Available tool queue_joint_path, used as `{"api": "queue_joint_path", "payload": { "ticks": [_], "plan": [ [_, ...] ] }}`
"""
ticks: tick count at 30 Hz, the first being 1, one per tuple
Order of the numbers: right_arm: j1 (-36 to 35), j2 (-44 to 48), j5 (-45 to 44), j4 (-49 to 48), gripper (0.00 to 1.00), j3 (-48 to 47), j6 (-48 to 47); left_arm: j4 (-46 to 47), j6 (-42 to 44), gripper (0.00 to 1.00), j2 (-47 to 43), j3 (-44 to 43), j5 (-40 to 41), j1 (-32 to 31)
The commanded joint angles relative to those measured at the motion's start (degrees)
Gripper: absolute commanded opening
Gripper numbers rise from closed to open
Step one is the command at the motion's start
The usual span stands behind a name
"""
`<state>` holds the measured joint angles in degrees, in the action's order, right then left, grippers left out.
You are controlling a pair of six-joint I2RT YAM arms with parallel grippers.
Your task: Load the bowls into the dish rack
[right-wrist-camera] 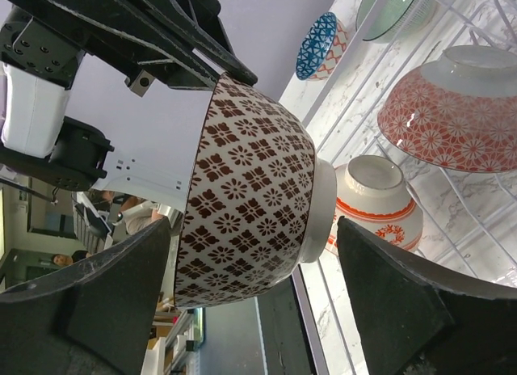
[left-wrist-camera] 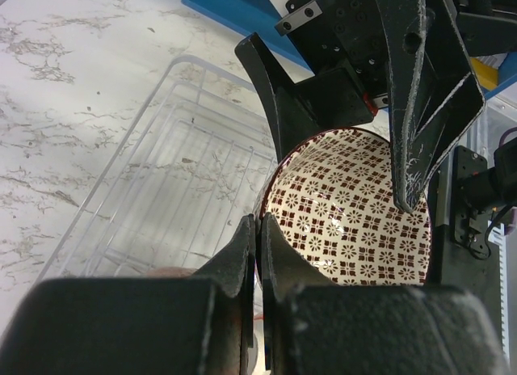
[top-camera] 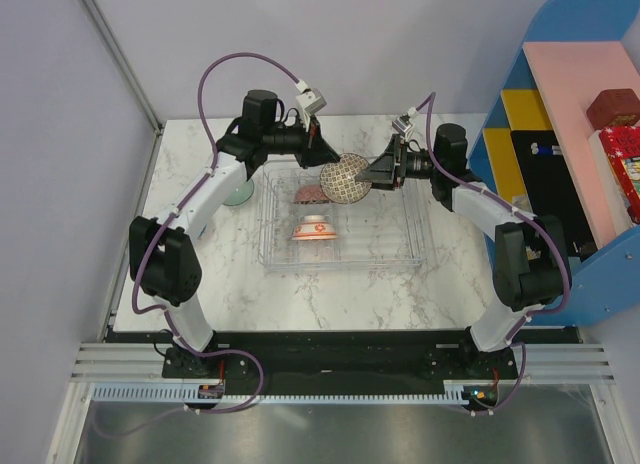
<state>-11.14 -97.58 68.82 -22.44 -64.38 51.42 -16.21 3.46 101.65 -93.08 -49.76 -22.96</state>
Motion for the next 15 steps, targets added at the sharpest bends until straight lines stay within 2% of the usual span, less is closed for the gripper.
{"api": "queue_joint_path", "payload": {
  "ticks": [1,4,5,7,8,10,11,13,15],
  "plan": [
    [-0.6,-0.2,2.1,-3.9,0.90,0.3,0.7,2.1,-2.5,0.02,-0.7,-3.3,-2.9,-0.3],
    [-0.7,-0.2,2.4,-4.1,0.84,0.4,1.0,2.1,-2.3,0.02,-0.6,-3.4,-2.9,-0.3],
    [-0.7,-0.3,2.6,-4.5,0.77,0.4,1.1,2.0,-2.3,0.02,-0.6,-3.4,-2.8,-0.3],
    [-0.8,-0.4,3.0,-5.2,0.72,0.7,1.8,2.0,-2.4,0.02,-0.5,-3.4,-2.8,-0.4],
    [-0.9,-0.4,3.2,-6.7,0.64,0.9,3.0,2.1,-2.3,0.02,-0.4,-3.3,-2.8,-0.3],
    [-1.0,-0.6,3.5,-9.2,0.57,1.4,5.0,2.0,-2.3,0.02,-0.3,-3.3,-2.9,-0.4],
    [-1.0,-0.7,3.6,-11.6,0.49,1.8,7.0,2.0,-2.1,0.02,-0.3,-3.3,-2.8,-0.4],
    [-1.1,-0.8,3.6,-13.0,0.42,2.0,7.9,2.0,-2.2,0.02,-0.4,-3.3,-3.0,-0.4],
    [-1.1,-0.8,3.4,-13.2,0.30,2.0,8.0,1.9,-2.3,0.02,-0.4,-3.3,-3.1,-0.4]
  ]
}}
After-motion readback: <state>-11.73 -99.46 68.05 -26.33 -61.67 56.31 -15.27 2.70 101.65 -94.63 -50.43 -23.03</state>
